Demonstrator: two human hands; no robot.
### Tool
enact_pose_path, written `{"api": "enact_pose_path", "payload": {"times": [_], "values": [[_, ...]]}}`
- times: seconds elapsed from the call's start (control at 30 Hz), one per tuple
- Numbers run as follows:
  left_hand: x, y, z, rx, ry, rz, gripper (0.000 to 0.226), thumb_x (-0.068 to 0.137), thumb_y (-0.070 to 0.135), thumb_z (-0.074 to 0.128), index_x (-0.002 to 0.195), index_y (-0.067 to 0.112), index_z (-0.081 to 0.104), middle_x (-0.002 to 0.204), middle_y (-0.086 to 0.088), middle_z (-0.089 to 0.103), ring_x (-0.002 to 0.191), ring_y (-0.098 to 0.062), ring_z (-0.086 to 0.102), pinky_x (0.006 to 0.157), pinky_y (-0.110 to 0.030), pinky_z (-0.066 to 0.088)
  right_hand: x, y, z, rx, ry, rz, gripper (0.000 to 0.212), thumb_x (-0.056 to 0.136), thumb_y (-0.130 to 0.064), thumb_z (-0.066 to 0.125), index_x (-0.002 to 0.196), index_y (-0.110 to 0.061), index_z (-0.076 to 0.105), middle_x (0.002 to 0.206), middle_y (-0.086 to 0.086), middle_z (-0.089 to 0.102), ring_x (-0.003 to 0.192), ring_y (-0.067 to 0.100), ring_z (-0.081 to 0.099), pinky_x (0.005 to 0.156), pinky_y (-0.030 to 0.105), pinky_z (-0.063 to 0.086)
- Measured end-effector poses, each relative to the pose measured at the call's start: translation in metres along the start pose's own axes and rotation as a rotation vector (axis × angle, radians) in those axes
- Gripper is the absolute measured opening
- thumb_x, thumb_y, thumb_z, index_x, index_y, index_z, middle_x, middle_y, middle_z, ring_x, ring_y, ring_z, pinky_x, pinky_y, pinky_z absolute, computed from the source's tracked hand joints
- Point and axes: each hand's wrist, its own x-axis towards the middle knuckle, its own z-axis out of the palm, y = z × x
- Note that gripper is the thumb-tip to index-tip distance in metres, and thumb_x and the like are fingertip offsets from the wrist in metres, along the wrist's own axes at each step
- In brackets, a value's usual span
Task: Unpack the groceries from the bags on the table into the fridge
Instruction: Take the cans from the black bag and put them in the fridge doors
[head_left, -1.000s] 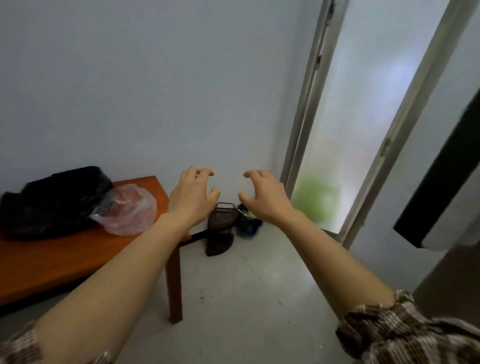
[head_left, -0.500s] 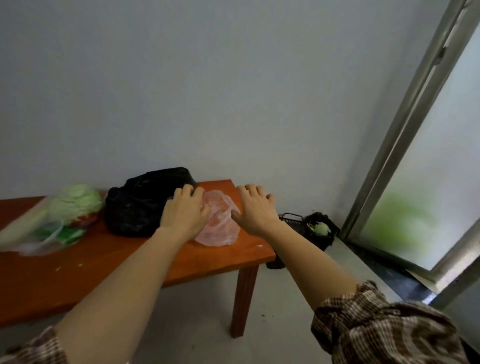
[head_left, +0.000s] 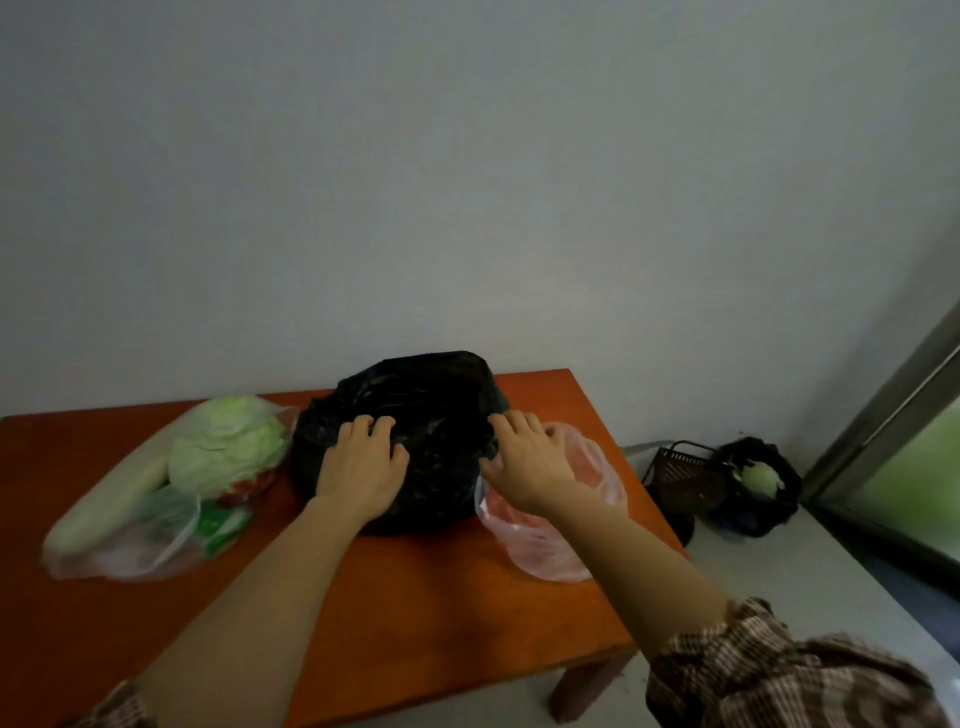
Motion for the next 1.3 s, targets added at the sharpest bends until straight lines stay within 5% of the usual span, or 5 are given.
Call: {"api": "enact_pose_path", "payload": {"times": [0.47,0.63,0.73,0.83,1.3], "values": [[0.117,-0.105,0.095,0.124,-0.273,0.335,0.052,0.102,0.039,0.023,0.15,0.019,0.024,0.156,0.003,0.024,0.147,-0.015,0.005,0.12,-0.04,0.001,0.114,-0.039,0.115,0.072,-0.216,0.115,0.045,0.101,-0.034,0.039,0.142,-0.016,0.037,0.14,0.003,0.044,0.134,0.023,0.034,0.113,0.045,0.013],[0.122,-0.137,0.11,0.089,-0.174,0.526,0.055,0.095,0.035,0.009,0.098,0.019,0.062,0.078,0.004,0.064,0.083,-0.017,0.061,0.118,-0.037,0.012,0.116,-0.044,0.135,0.062,-0.255,0.177,0.028,0.101,-0.028,0.038,0.117,-0.013,0.055,0.098,0.009,0.065,0.097,0.028,0.058,0.1,0.039,0.034],[0.104,-0.151,0.111,0.046,-0.22,0.539,0.021,0.092,0.027,0.043,0.086,0.018,0.061,0.056,0.004,0.058,0.054,-0.015,0.058,0.072,-0.025,0.053,0.104,-0.045,0.137,0.031,-0.293,0.194,0.026,0.1,-0.029,0.04,0.109,-0.011,0.058,0.093,0.011,0.064,0.09,0.03,0.058,0.085,0.035,0.036],[0.084,-0.159,0.107,-0.043,-0.252,0.505,0.031,0.067,0.019,0.081,0.093,0.02,0.065,0.049,0.007,0.054,0.042,-0.01,0.052,0.042,-0.021,0.041,0.092,-0.046,0.139,0.046,-0.339,0.18,0.028,0.096,-0.035,0.047,0.111,-0.013,0.055,0.099,0.011,0.064,0.095,0.03,0.058,0.081,0.034,0.035],[0.085,-0.177,0.102,-0.144,-0.341,0.131,0.059,0.091,0.032,0.055,0.143,0.016,0.032,0.135,-0.006,0.037,0.124,-0.02,0.034,0.087,-0.03,0.047,0.101,-0.079,0.145,0.126,-0.215,0.033,0.039,0.086,-0.028,0.06,0.121,-0.011,0.056,0.115,0.008,0.056,0.111,0.029,0.049,0.089,0.037,0.039]]}}
